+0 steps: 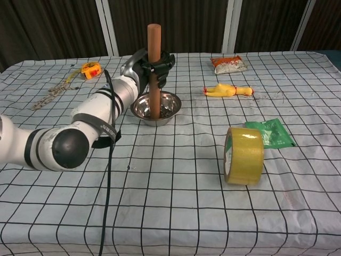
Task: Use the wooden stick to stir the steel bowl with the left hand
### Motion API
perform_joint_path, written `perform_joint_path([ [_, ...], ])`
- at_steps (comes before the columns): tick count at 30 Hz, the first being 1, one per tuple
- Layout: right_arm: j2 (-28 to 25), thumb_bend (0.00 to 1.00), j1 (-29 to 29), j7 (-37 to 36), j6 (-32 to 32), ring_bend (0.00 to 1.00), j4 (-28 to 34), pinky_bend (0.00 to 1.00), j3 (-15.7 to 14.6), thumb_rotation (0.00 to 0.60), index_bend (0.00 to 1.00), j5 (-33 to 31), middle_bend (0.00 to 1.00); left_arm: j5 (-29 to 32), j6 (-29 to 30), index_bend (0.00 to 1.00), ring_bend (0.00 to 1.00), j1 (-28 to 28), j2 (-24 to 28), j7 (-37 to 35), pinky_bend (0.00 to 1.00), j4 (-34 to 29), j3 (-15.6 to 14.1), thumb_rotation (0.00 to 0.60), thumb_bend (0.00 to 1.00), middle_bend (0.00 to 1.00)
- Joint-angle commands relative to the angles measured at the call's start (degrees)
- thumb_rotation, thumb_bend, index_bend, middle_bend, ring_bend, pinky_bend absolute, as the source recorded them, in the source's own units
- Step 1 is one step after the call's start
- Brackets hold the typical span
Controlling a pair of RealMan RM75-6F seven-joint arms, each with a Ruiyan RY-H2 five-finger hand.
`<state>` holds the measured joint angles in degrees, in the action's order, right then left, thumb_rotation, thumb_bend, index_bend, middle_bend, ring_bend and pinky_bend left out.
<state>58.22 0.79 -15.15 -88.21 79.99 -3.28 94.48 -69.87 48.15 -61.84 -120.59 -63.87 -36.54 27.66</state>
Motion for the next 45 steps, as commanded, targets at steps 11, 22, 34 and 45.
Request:
perform_joint_path([
  [11, -0.33, 0.43, -0.62, -0.98, -1.54, 0.00, -0.11, 0.01, -0.10, 0.600, 0.00, 0.80, 0.00, -4.60, 10.10, 1.00, 0.95, 2.07, 4.51, -0.32, 1.00, -7.43, -0.62, 0.600, 0.97, 1.00],
  [22, -0.14, 0.43, -0.72, -0.05, -2.53, 0.00, 0.16, 0.01, -1.03, 0.600, 0.00, 3.42, 0.00, -11.63, 20.86, 1.00, 0.94, 19.31, 29.69, 25.36, 1.00, -40.11, -13.57, 0.600, 0.95, 1.00],
  [34, 0.46, 0.43, -0.45, 2.38, -2.74, 0.00, 1.07, 0.01, -2.03, 0.600, 0.00, 5.96, 0.00, -8.84, 23.02, 0.87, 0.80, 30.67, 26.93, 51.45, 0.89, -30.81, -24.97, 0.600, 0.81, 1.00],
  [45, 0.29, 0.43, -0.35, 2.23, -2.49, 0.00, 1.27, 0.01, -2.24, 0.600, 0.00, 5.83, 0.00, -6.55, 16.61, 0.32, 0.24, 30.49, 21.63, 55.61, 0.36, -23.71, -24.21, 0.600, 0.61, 0.43],
])
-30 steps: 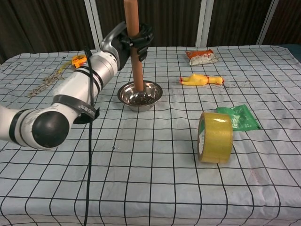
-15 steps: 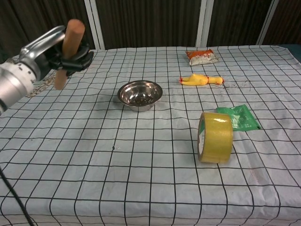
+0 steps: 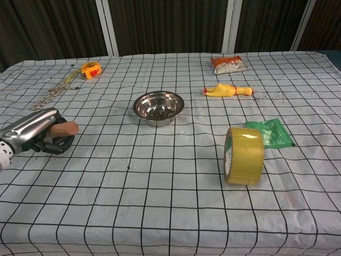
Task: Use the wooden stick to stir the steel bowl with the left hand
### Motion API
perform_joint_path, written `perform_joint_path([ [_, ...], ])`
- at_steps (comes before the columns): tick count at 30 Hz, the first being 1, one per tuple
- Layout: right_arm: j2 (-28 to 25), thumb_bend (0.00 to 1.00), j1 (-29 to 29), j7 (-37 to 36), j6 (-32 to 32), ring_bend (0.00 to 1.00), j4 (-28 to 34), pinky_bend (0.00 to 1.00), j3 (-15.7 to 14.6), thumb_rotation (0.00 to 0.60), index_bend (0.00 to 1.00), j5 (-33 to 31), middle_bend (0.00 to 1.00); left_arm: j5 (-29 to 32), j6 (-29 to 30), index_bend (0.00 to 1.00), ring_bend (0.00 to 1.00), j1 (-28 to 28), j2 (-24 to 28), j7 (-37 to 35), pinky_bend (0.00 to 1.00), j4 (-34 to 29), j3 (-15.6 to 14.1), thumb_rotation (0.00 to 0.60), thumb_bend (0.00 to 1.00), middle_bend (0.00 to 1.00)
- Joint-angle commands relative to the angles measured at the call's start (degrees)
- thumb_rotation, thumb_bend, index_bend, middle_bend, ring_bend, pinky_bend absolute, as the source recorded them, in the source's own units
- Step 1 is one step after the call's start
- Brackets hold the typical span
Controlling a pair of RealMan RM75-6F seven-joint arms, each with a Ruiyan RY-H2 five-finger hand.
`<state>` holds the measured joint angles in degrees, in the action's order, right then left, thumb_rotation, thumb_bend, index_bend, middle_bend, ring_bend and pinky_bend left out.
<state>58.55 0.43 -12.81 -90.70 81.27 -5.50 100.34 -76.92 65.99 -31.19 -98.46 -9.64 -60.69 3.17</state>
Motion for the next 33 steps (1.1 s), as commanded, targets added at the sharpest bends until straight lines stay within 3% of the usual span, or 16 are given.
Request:
perform_joint_path([
  [1, -0.09, 0.43, -0.01, -0.24, -0.06, 0.00, -0.05, 0.01, -0.04, 0.600, 0.00, -0.03, 0.00, 0.91, -2.02, 0.27, 0.20, -0.24, -0.41, 2.46, 0.32, 0.07, 0.39, 0.600, 0.58, 0.38],
  [2, -0.11, 0.43, -0.02, -0.28, -0.08, 0.00, -0.06, 0.01, -0.05, 0.600, 0.00, -0.03, 0.00, 1.12, -2.47, 0.18, 0.13, -0.27, -0.24, 3.22, 0.27, -0.37, 0.44, 0.600, 0.53, 0.29],
  [5, -0.27, 0.43, -0.06, -0.63, -0.16, 0.00, -0.11, 0.01, -0.18, 0.600, 0.00, 0.03, 0.00, 1.22, -2.51, 0.06, 0.04, 0.24, 0.60, 4.55, 0.20, -2.58, 0.49, 0.600, 0.45, 0.15],
  [9, -0.41, 0.43, -0.15, -1.01, -0.51, 0.00, -0.23, 0.02, -0.29, 0.600, 0.00, 0.23, 0.00, -0.57, -1.28, 0.00, 0.00, 1.04, 1.85, 5.89, 0.10, -5.05, -0.47, 0.600, 0.37, 0.00],
  [13, -0.33, 0.43, -0.21, -1.51, -1.10, 0.00, -0.46, 0.02, -0.31, 0.600, 0.00, 0.60, 0.00, -1.22, -2.58, 0.00, 0.00, 0.84, 2.99, 7.62, 0.06, -6.72, -1.04, 0.600, 0.31, 0.00],
  [21, -0.33, 0.43, -0.53, -2.52, -2.18, 0.00, -1.05, 0.02, -0.22, 0.600, 0.00, 0.63, 0.00, 0.26, -6.92, 0.00, 0.00, 0.49, 5.33, 10.73, 0.06, -8.81, -1.50, 0.600, 0.30, 0.00],
  [26, -0.27, 0.43, -0.48, -2.36, -2.05, 0.00, -1.22, 0.03, -0.29, 0.600, 0.00, 0.69, 0.00, -0.80, -7.05, 0.00, 0.00, 1.12, 9.74, 10.36, 0.06, -14.37, -2.34, 0.600, 0.30, 0.00],
  [30, -0.26, 0.43, -0.58, -2.38, -2.31, 0.00, -1.31, 0.02, -0.18, 0.600, 0.00, 0.55, 0.00, -3.69, -3.07, 0.00, 0.00, 3.20, 14.96, 10.34, 0.04, -19.52, -3.84, 0.600, 0.32, 0.00],
  [33, -0.13, 0.43, -0.83, -1.73, -2.47, 0.00, -1.15, 0.02, 0.13, 0.600, 0.00, -0.10, 0.00, -8.09, 4.44, 0.00, 0.00, 6.47, 19.66, 10.78, 0.00, -22.79, -5.37, 0.600, 0.34, 0.00],
])
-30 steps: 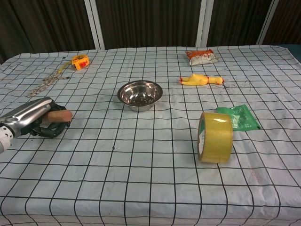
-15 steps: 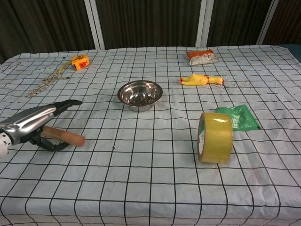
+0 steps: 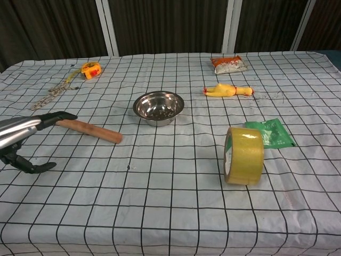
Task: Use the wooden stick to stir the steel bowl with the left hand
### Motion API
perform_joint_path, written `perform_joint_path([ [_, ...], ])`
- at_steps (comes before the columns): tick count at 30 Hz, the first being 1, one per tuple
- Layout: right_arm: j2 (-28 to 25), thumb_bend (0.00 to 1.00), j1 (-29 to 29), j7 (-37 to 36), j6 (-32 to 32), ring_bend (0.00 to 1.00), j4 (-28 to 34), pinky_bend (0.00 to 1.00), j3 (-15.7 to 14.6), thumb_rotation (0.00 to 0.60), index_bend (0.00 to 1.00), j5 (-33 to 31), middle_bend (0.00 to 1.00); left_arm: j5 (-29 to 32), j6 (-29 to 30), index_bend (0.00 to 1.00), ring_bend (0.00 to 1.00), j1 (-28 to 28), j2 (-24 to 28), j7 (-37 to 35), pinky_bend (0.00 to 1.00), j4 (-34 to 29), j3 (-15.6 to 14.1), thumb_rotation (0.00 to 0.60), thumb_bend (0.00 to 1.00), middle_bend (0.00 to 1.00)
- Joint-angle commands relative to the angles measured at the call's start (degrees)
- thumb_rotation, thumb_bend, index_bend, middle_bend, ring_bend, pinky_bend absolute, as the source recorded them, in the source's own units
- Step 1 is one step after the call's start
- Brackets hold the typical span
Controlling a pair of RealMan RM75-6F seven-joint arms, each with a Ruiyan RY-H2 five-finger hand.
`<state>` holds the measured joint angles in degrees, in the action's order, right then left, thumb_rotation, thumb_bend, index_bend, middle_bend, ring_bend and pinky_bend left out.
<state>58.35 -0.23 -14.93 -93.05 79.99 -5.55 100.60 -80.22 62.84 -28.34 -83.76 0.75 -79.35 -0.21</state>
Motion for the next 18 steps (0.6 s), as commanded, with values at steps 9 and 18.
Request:
perform_joint_path([
  [9, 2.42, 0.43, -1.32, 14.53, -0.70, 0.00, 6.50, 0.00, 4.32, 0.600, 0.00, -6.53, 0.00, -9.38, 32.58, 0.00, 0.00, 20.19, 14.65, 2.31, 0.00, -9.71, -6.38, 0.600, 0.35, 0.00],
  [18, 4.09, 0.43, -0.80, 20.60, 1.81, 0.00, 9.97, 0.00, 4.67, 0.600, 0.00, -7.99, 0.00, -11.26, 33.77, 0.00, 0.00, 21.61, 16.60, 0.54, 0.00, -9.33, -5.94, 0.600, 0.37, 0.00],
])
